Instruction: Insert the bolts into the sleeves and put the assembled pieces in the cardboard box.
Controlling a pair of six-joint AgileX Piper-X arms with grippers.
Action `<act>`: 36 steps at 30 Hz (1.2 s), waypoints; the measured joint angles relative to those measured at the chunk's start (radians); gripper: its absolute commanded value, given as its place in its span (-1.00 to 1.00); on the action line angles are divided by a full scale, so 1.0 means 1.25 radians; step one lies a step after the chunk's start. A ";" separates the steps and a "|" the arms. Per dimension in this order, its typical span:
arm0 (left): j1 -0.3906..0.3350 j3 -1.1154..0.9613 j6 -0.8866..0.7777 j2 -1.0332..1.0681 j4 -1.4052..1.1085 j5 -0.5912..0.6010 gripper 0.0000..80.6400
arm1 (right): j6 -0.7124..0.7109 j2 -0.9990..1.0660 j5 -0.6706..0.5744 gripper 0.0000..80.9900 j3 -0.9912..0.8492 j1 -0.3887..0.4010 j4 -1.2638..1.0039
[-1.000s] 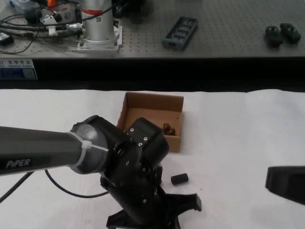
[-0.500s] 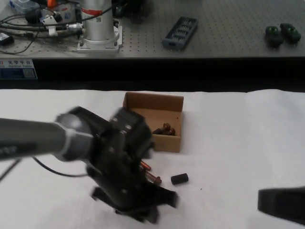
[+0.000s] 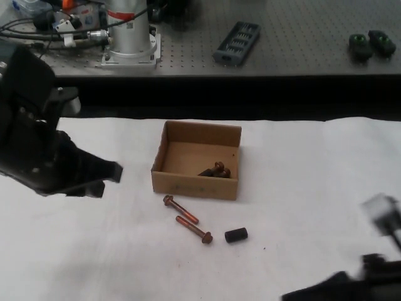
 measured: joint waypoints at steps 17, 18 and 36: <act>-0.163 0.000 0.098 -0.008 0.160 0.098 -0.47 | -0.012 0.174 0.168 -0.89 -0.104 0.093 0.042; -0.170 0.000 0.098 -0.008 0.160 0.098 -0.47 | -0.018 0.182 0.169 -0.89 -0.104 0.093 0.049; -0.345 0.183 -0.094 0.058 -0.151 0.127 -0.98 | -0.062 0.300 0.155 -0.89 -0.104 0.093 0.054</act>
